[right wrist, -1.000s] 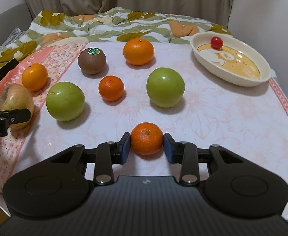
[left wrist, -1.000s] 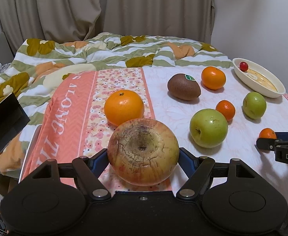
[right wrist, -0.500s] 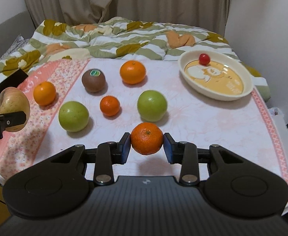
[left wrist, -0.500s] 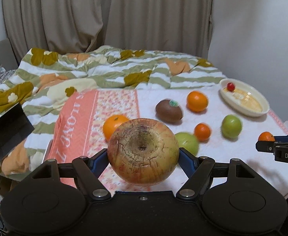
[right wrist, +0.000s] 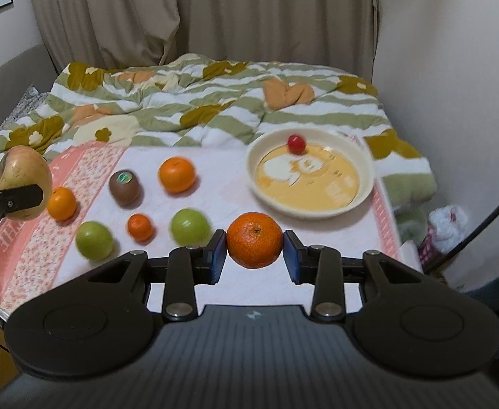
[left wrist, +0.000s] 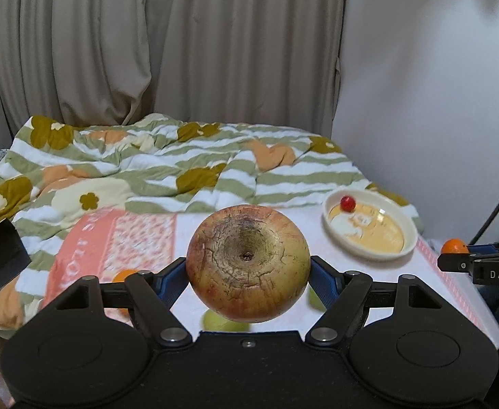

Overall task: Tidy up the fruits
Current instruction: 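Carry the apple in the left tool and the mandarin in the right tool to the bowl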

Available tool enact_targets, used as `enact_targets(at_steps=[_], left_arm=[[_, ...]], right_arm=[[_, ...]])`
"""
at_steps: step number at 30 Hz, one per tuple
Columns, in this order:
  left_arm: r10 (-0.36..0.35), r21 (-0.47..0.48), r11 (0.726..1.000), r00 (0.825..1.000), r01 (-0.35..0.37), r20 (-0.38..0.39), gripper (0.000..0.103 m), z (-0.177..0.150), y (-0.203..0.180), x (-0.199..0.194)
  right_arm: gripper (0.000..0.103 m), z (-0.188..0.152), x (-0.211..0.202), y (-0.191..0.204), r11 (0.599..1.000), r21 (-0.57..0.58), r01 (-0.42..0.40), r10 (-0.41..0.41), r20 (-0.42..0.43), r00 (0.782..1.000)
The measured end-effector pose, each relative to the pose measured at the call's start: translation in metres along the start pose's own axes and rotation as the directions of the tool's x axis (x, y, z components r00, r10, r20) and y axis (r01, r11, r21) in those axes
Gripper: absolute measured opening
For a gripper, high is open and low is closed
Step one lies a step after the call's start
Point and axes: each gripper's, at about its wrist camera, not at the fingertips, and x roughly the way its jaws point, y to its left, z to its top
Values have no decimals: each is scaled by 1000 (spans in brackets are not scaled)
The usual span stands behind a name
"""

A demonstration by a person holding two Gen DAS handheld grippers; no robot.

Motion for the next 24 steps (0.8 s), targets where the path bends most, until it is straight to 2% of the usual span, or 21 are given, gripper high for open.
enact_targets(at_steps=[6,14,24], left_arm=[[10,-27,1000,1000,-10,18,79,20,-49,28],[-3,-38,999,1000,4,10,79,47,-111,86],[-6,0,1000,998,6,-57,79,61,-159,169]], right_arm=[[51,28,15,-52,999,-39,-28,29,27,999],[51,64,58,-113,996,-76,-55,58,33,998],[51,87,120,-155,995,-67,-79,79,-5,997]])
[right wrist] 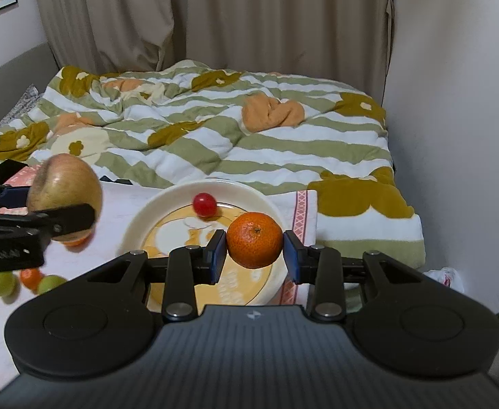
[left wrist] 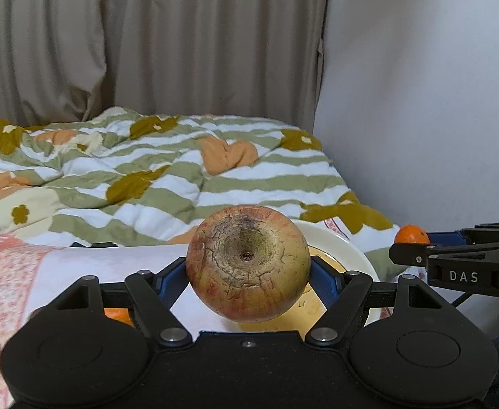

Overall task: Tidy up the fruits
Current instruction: 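Carry the apple in the left tool and the mandarin in the right tool to the bowl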

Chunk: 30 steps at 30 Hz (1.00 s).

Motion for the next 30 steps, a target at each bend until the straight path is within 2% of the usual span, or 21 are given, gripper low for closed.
enact_targets(at_steps=[12,20,24,25,26,28,30], left_arm=[[-14,147,989,993,32,-121,79,-4,-20,79],[-10,219,975,988,44,-154,79,-9,-28,102],[-2,227,973,987,40,-163,80,-9,-29,108],[0,236,971,988,36,-152,87,-8,-31,107],[-4,245,969,992,35,-128,100,-7,-31,102],[-21,243,969,996,43,-91,103,-3,-30,92],[-34,232,971,995,55,-97,103,0,-27,88]], right_arm=[[51,0,44,-18,998,60,30,-27,-63,998],[51,-4,54,-24,994,89,66,-58,-88,994],[51,-3,54,-25,992,97,76,-67,-90,994],[51,-2,54,-25,992,99,78,-69,-89,994],[51,-2,53,-26,992,102,80,-71,-88,994],[51,0,51,-27,991,107,81,-73,-84,994],[51,2,50,-28,991,107,80,-72,-79,994]])
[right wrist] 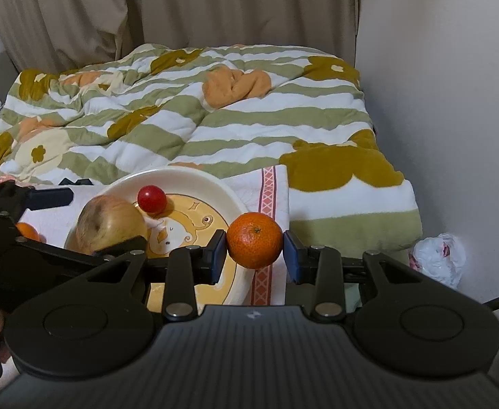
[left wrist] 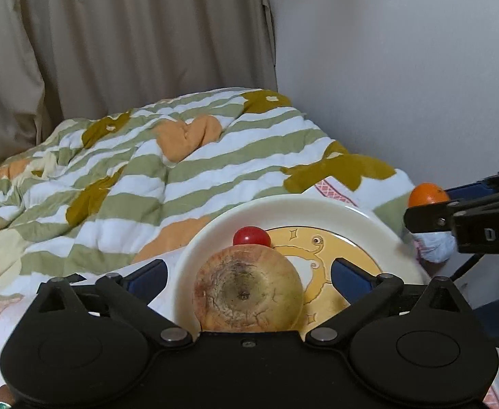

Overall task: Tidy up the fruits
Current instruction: 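Carry the apple in the left tool and the mandarin in the right tool to the bowl, then open the left tool over the bowl while the right tool releases the mandarin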

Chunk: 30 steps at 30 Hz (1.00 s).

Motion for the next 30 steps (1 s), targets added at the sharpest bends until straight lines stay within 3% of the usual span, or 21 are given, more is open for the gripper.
enact_targets(at_steps=[12,28,30], left_arm=[[0,-170,985,1000,-6,-31,103,-11,38,-35],[80,-244,966,996,-89,-46,103,-38,57,-70],[85,-250,964,995,-94,-48,103,-40,57,-73]], right_arm=[[51,3,25,18,993,-103,-55,54,-12,998],[52,-8,66,43,955,-248,-160,160,-20,987],[66,-11,62,44,952,-264,-154,157,-11,988]])
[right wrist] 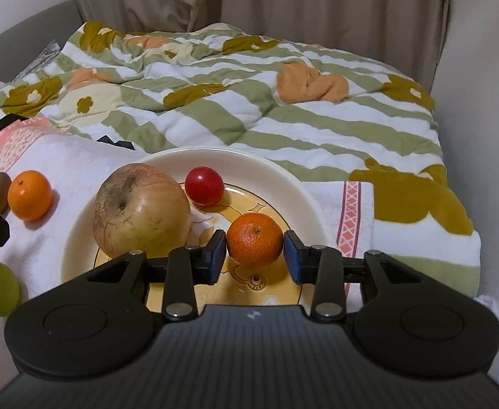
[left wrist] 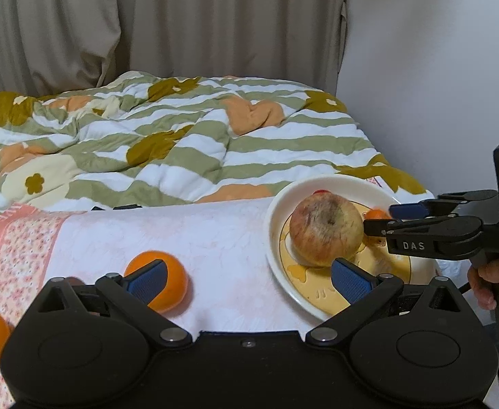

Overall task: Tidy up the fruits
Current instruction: 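Open the left tool over the bowl while the right tool releases the mandarin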

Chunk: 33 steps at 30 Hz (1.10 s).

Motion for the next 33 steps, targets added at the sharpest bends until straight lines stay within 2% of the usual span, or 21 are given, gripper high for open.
enact_targets(at_steps=[1,2,3,4,10,20,26,33], left_arm=[[1,-2,1000,1000,-1,0,103,-1,0,-2],[3,-4,1000,1000,-3,0,103,-2,0,-3],[5,-7,1000,1000,-5,1,103,-3,0,-5],[8,-10,1000,1000,-8,6,103,-3,0,-8],[22,-31,999,999,-21,34,103,-6,0,-24],[46,-33,999,992,-42,115,103,-10,-9,-66],[78,-45,996,983,-71,167,103,-20,-9,-96],[149,-65,988,972,-140,183,103,-36,3,-127]], right_arm=[[80,-1,-3,1,1000,-7,10,-10,8,1000],[88,-2,-8,1,1000,-10,25,-24,24,999],[101,-4,-14,1,999,-10,34,-34,42,999],[103,-6,-20,0,999,-6,36,-36,62,997],[103,-9,-42,-1,999,8,49,-49,75,996],[103,-11,-93,-1,992,101,77,-83,63,994],[103,-10,-125,8,994,79,77,-84,78,993],[103,-13,-151,24,997,62,51,-57,97,994]])
